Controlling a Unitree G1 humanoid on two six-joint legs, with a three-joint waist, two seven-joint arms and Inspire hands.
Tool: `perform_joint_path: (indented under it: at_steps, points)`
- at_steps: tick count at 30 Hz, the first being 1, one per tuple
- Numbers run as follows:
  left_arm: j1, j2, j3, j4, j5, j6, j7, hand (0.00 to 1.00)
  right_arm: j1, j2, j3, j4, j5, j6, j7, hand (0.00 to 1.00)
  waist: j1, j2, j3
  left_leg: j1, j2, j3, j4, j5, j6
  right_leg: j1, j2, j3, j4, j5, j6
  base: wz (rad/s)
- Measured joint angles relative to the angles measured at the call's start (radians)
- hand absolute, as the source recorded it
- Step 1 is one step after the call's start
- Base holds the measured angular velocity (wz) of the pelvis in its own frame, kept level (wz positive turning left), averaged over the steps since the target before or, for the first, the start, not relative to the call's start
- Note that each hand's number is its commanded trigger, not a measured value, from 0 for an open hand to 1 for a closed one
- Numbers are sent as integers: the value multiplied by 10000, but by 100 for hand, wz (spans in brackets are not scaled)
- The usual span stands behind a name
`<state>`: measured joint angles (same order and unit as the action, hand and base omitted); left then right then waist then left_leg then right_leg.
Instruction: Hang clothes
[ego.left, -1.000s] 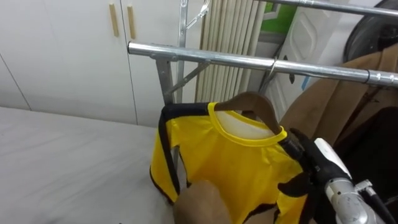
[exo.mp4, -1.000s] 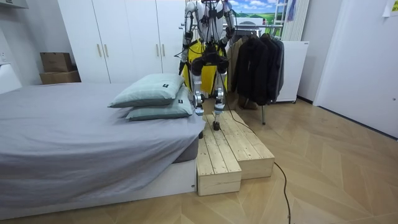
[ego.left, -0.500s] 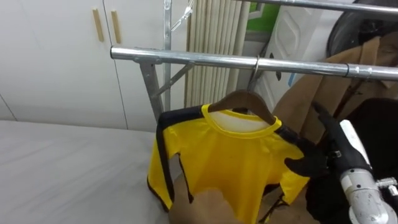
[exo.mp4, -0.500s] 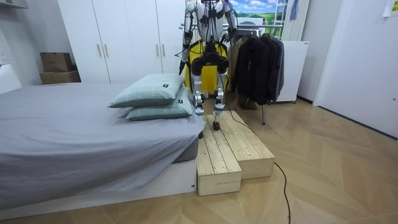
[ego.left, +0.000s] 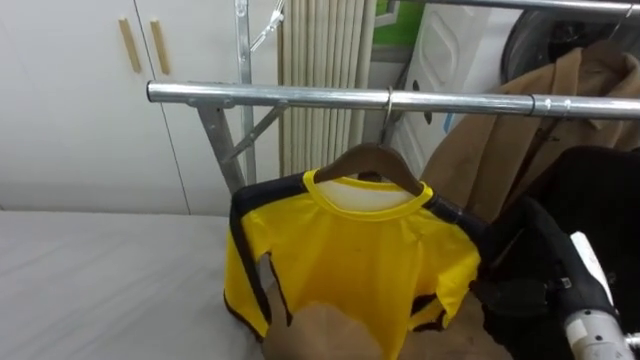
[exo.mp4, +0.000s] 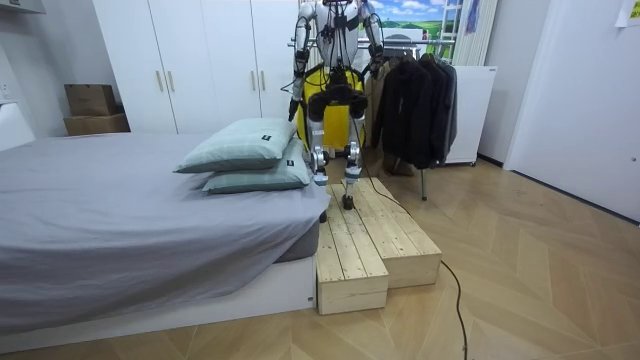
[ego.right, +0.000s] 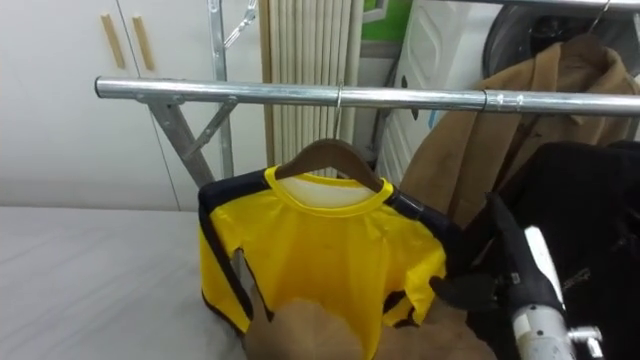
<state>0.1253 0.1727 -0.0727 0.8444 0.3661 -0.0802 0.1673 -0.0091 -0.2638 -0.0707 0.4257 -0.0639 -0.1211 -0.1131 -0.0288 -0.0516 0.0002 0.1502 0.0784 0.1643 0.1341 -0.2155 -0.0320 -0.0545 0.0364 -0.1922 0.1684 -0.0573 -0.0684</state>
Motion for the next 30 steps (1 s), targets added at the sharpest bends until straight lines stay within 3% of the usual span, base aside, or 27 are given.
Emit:
perform_joint_path:
  at_steps: [5, 8, 11, 14, 18, 22, 30]
  points:
    - [-2, 29, 19, 663, -9, -194, 206, 0, 676, 337, 6, 1520, 1048, -452, 46, 0, -65, 114, 58, -10, -4, 5, -30, -3, 0, -17, 4, 23, -2, -20, 25, 0]
    - [39, 27, 20, 907, -44, -294, 272, 0, 912, 488, 121, 2948, 1135, -498, 54, 0, -61, 186, 28, 0, 7, 21, -33, -44, -1, -22, 8, 27, 3, -26, 31, 0]
    - [12, 12, 8, 1506, -24, -421, 450, 0, 1201, 853, 173, 5262, 1545, -503, 219, 0, -212, 304, -52, 9, 3, -6, -40, -63, -4, -10, 22, 14, 3, -26, 33, 0]
    - [24, -59, 229, 1618, 24, -515, 479, 0, 1602, 1107, 75, 6533, 2068, -514, 314, 0, -306, 323, -62, 13, -5, 5, -30, -63, -2, -11, -14, 34, 26, -30, 38, 0]
    - [2, -79, 290, 1956, -47, -585, 477, 0, 1918, 1240, 70, 7299, 2863, -506, 668, 0, -513, 376, -17, 0, 28, 40, -105, -170, -2, -54, 40, 90, 29, -56, 99, -6]
    - [-32, -241, 304, 2349, -832, -626, 465, 0, 2032, 1388, 81, 7650, 4172, -302, 1188, 0, -555, 460, -8, -15, 29, 267, -75, -206, 7, -148, 144, 302, 10, 51, 71, -17]
    - [-187, -359, 985, 2730, -2095, -702, -462, 0, 2279, 1471, -400, 7993, 4956, 141, 2202, 0, -554, 622, -95, 21, 23, 264, -49, -235, 30, -168, 156, 344, 26, 67, 45, -1]
